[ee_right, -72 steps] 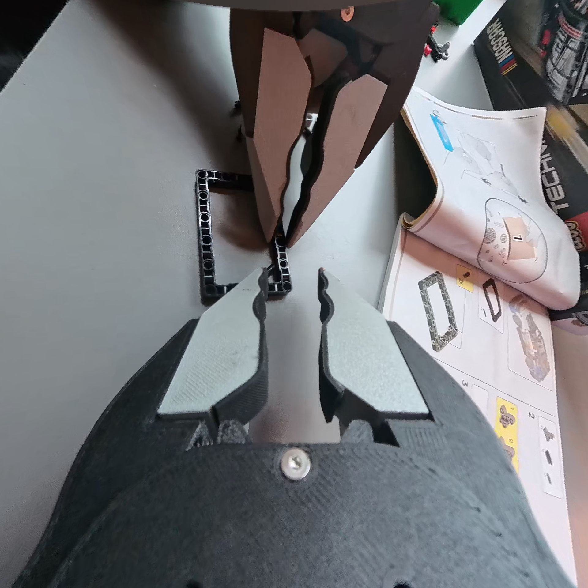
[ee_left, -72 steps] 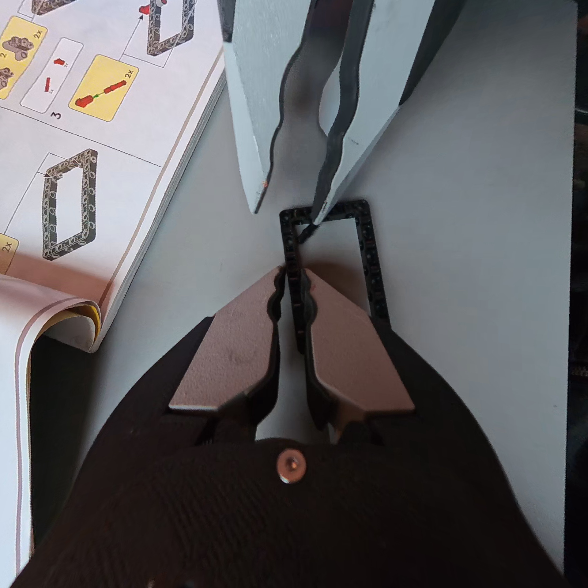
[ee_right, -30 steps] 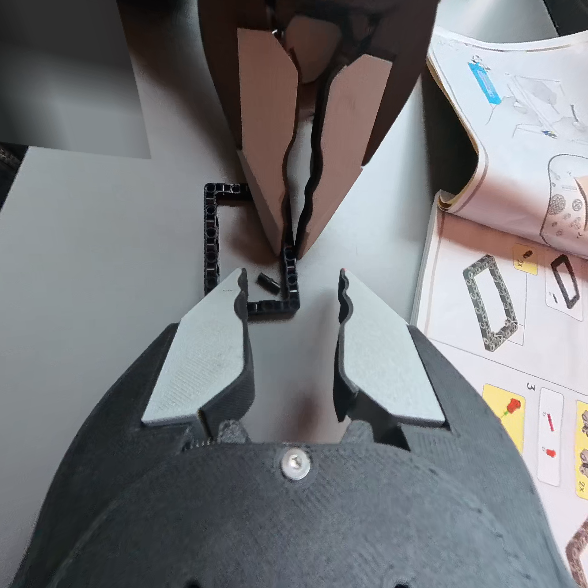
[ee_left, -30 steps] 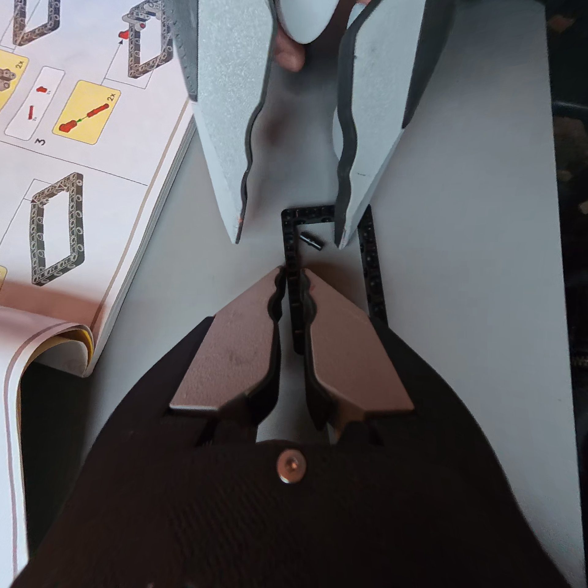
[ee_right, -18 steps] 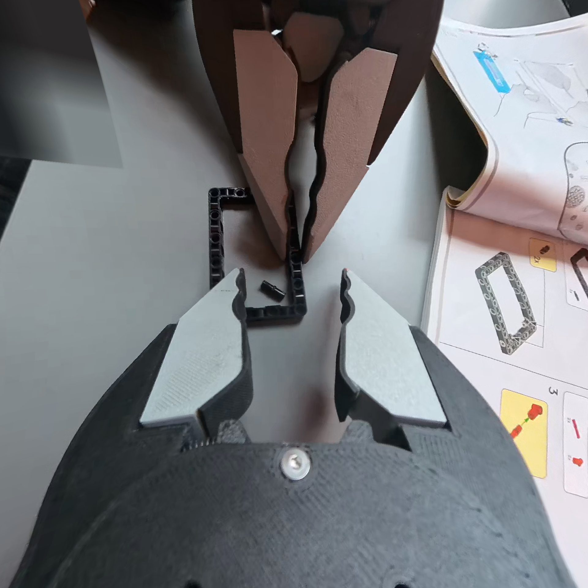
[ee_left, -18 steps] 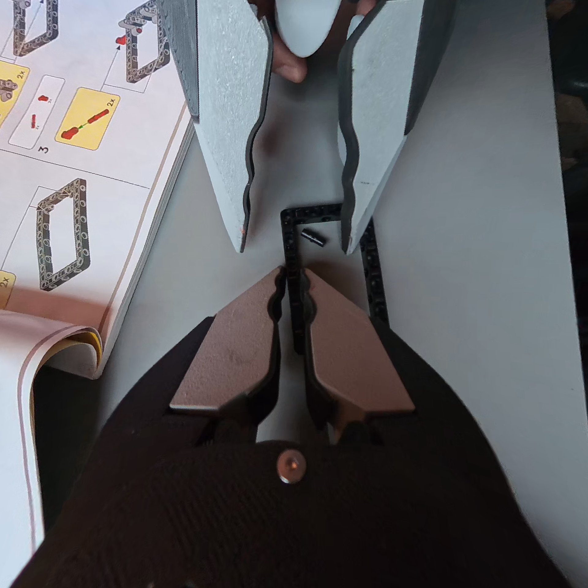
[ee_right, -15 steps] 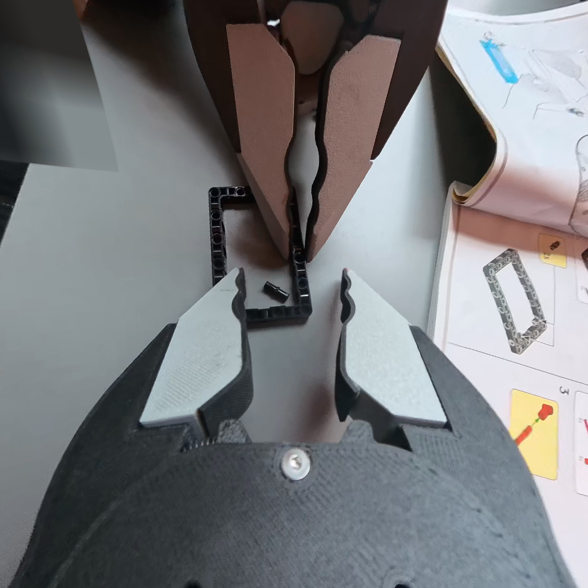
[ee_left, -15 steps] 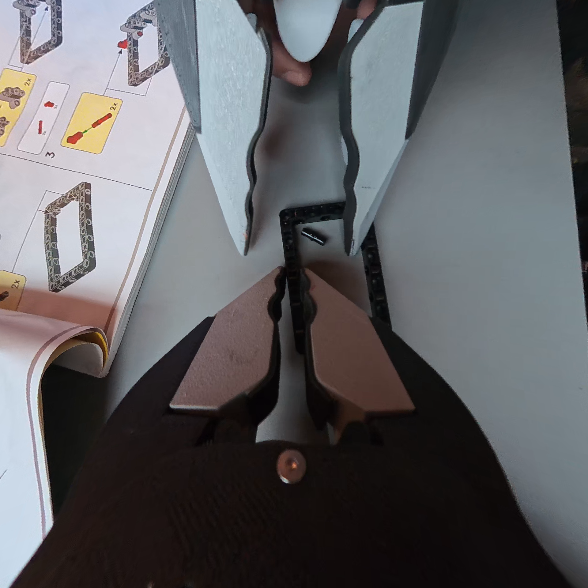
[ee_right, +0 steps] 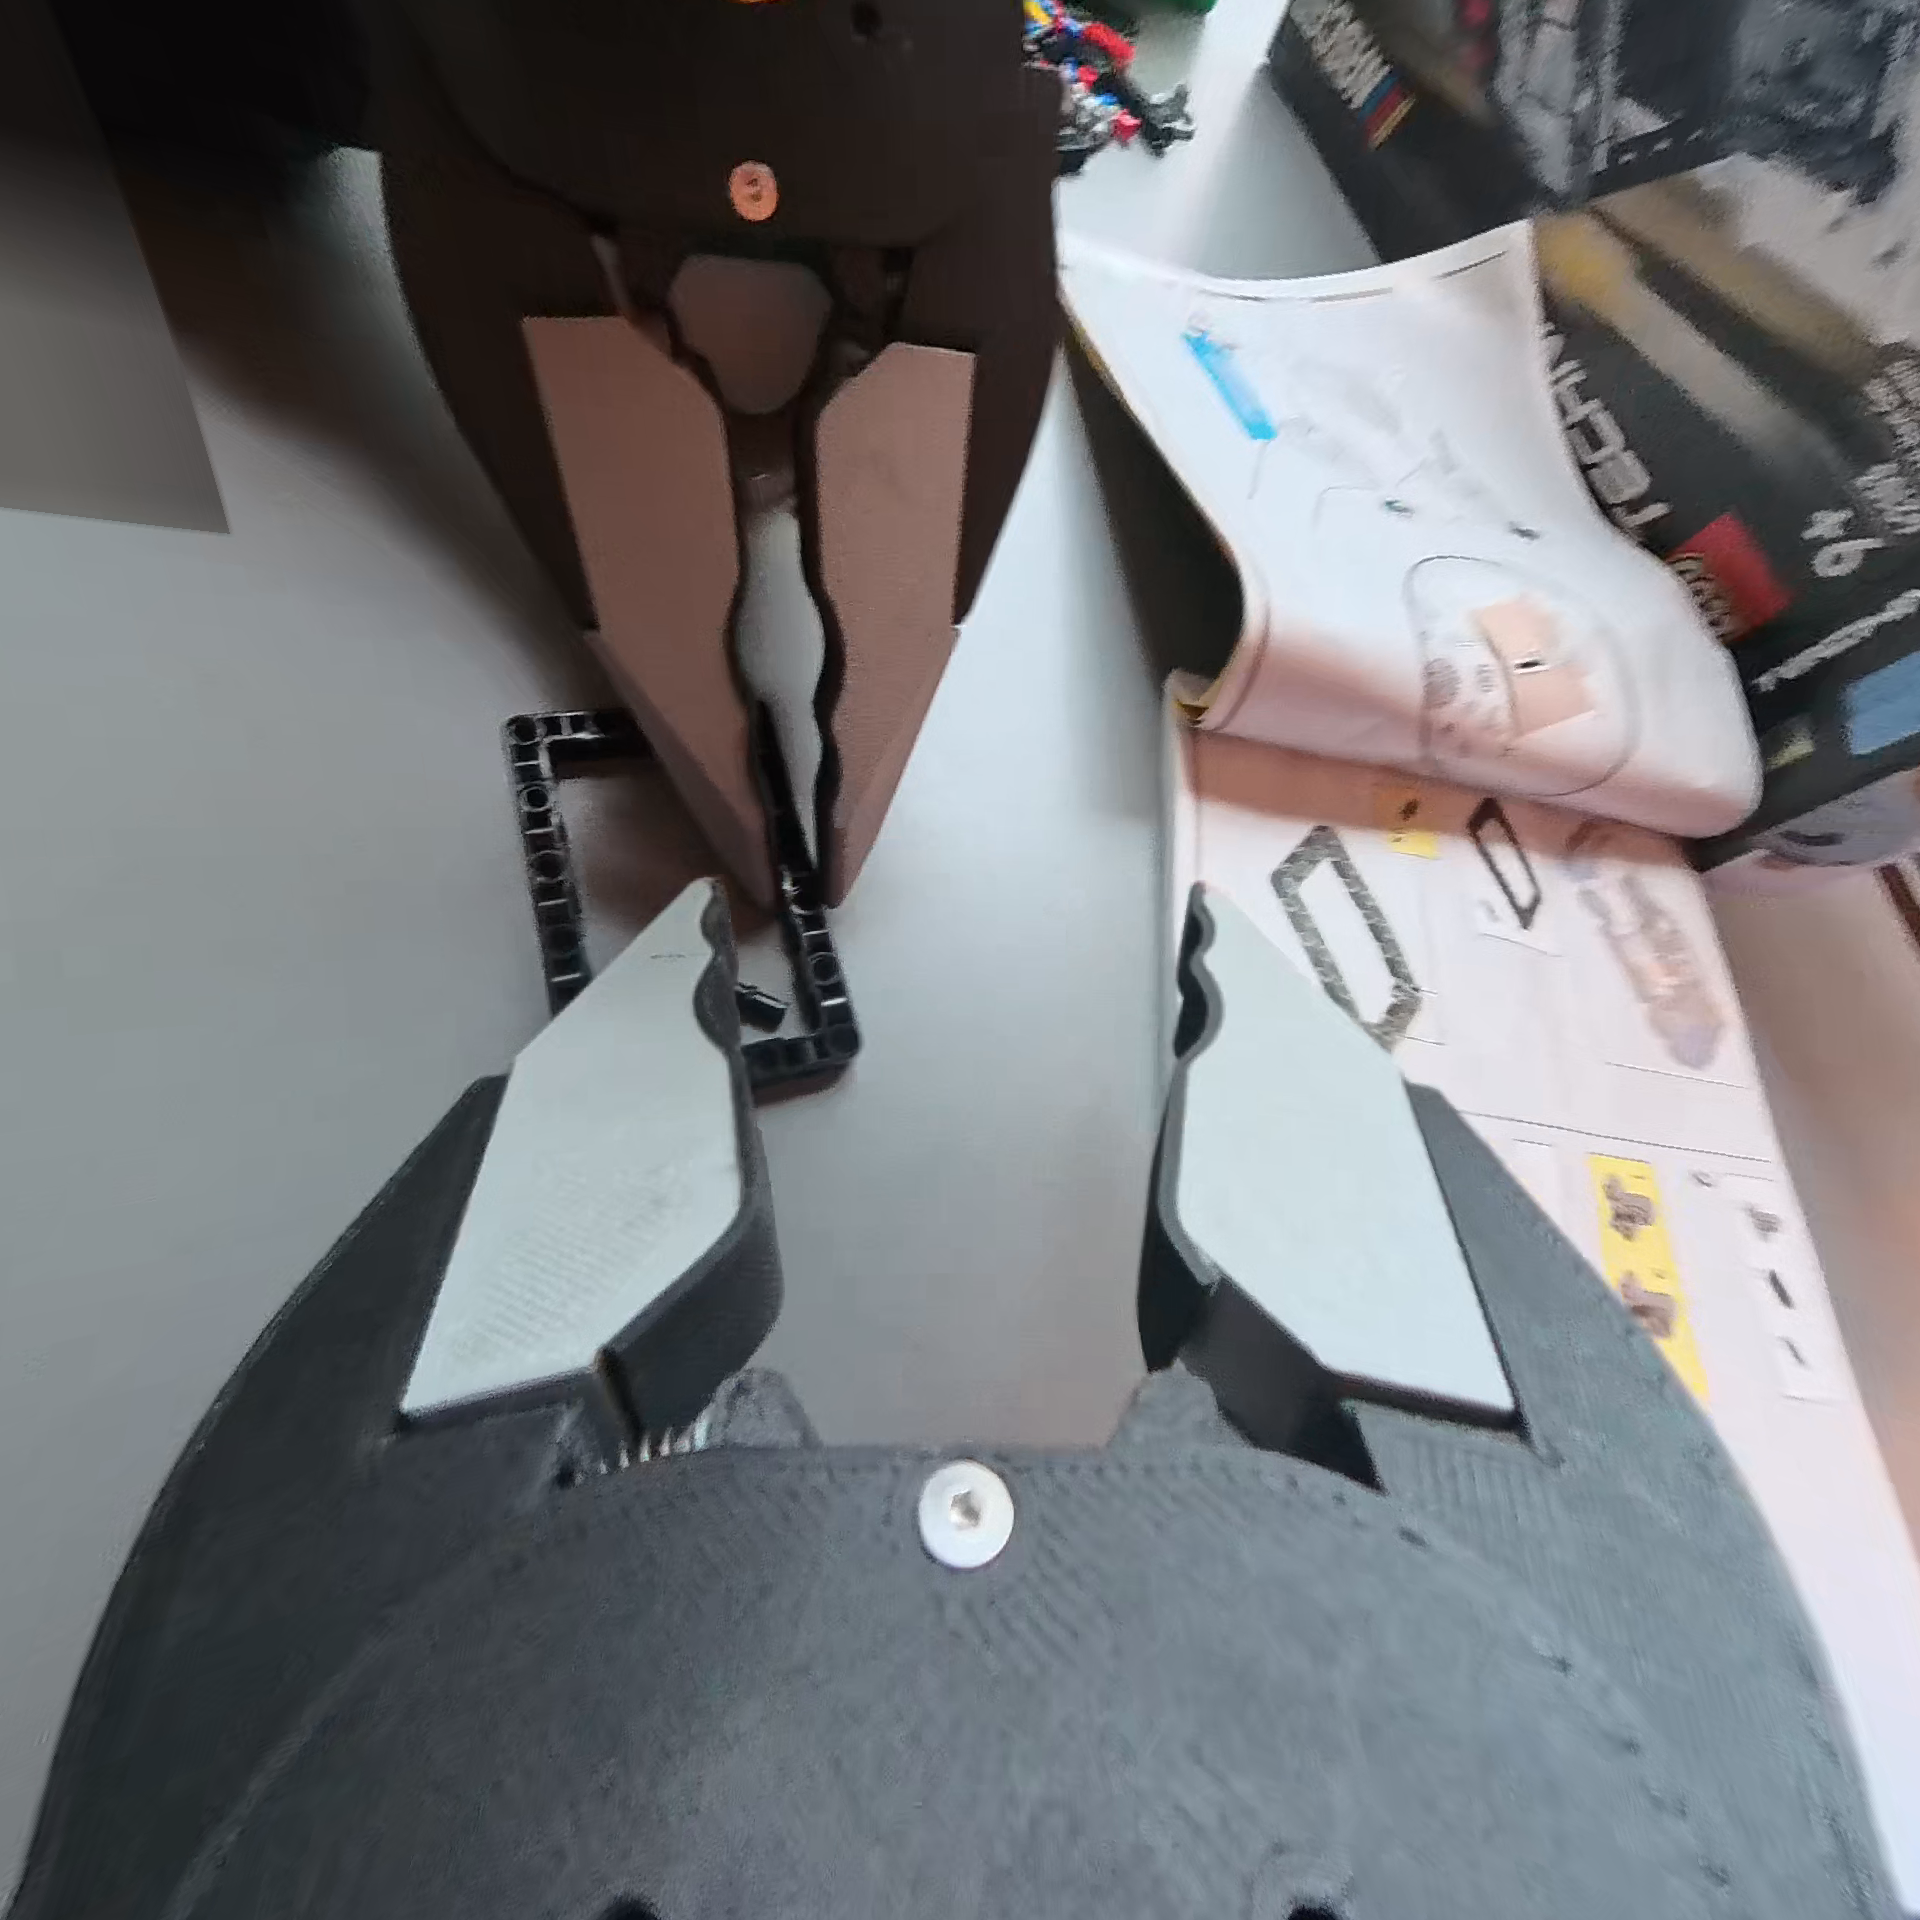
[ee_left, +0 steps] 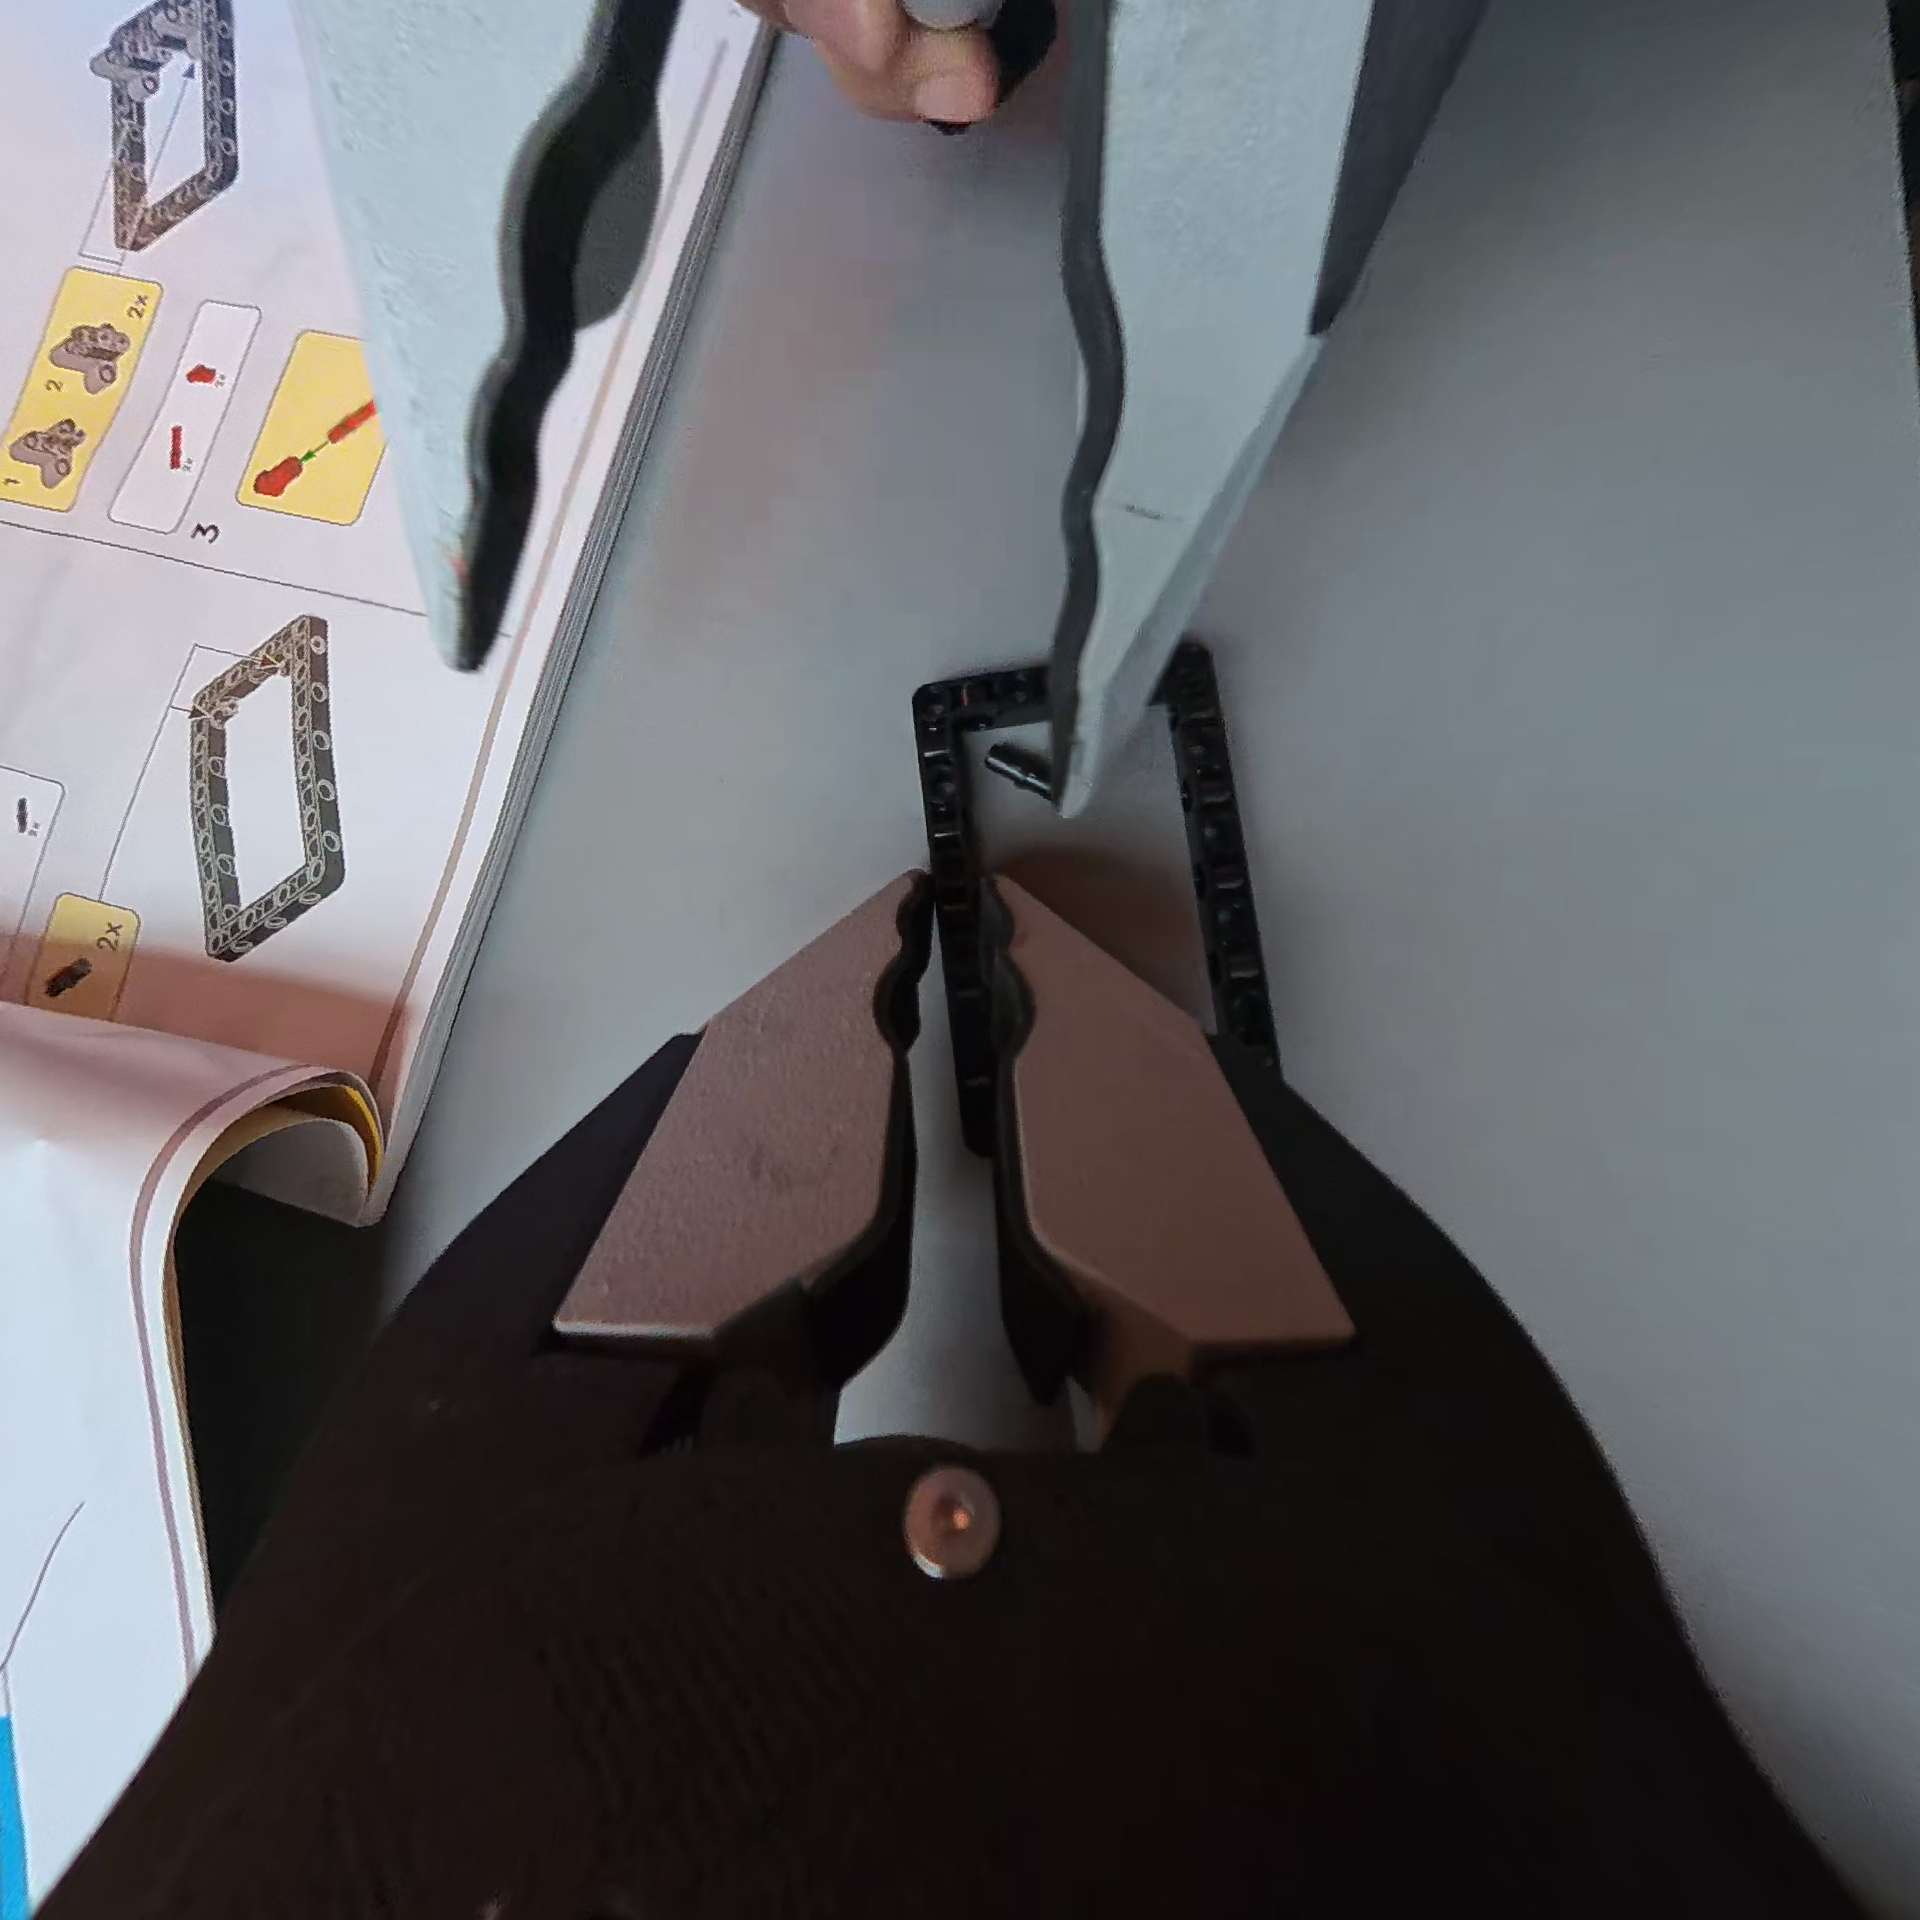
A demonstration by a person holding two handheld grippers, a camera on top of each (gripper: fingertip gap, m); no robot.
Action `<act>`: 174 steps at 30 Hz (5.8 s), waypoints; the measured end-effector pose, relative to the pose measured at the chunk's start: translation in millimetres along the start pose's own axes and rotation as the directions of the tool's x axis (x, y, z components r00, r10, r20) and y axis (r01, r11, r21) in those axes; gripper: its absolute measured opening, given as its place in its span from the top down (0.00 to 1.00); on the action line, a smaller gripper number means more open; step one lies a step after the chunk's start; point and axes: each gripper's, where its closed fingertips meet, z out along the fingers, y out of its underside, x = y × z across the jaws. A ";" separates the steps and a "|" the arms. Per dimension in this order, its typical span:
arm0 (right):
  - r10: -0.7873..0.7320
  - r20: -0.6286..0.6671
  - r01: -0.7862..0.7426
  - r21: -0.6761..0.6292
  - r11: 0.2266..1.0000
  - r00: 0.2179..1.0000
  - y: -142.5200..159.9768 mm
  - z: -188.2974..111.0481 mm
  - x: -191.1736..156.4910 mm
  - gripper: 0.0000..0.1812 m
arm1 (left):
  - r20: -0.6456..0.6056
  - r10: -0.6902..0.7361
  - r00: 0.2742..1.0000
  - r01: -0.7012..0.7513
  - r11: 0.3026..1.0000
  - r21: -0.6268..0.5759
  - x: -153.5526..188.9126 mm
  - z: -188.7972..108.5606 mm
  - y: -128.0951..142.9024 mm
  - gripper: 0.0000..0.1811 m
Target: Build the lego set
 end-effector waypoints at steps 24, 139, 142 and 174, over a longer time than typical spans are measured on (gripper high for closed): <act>0.235 -0.008 -0.235 -0.098 0.967 0.972 0.5 -17.2 -6.2 0.64 | 0.007 -0.004 1.000 0.004 1.000 0.000 0.4 -0.7 0.6 0.96; 0.056 0.136 -0.013 -0.299 0.954 0.989 23.9 7.2 -28.1 0.80 | 0.061 0.032 0.998 -0.027 0.997 -0.078 -1.1 -8.1 9.5 0.96; 0.066 0.144 -0.021 -0.299 0.954 0.987 24.2 7.4 -28.7 0.81 | 0.061 0.032 0.998 -0.027 0.997 -0.078 -1.0 -8.2 9.4 0.96; 0.064 0.163 -0.009 -0.316 0.949 0.985 20.0 4.8 -25.7 0.81 | 0.068 0.043 0.997 -0.038 0.996 -0.080 -0.9 -8.5 9.7 0.96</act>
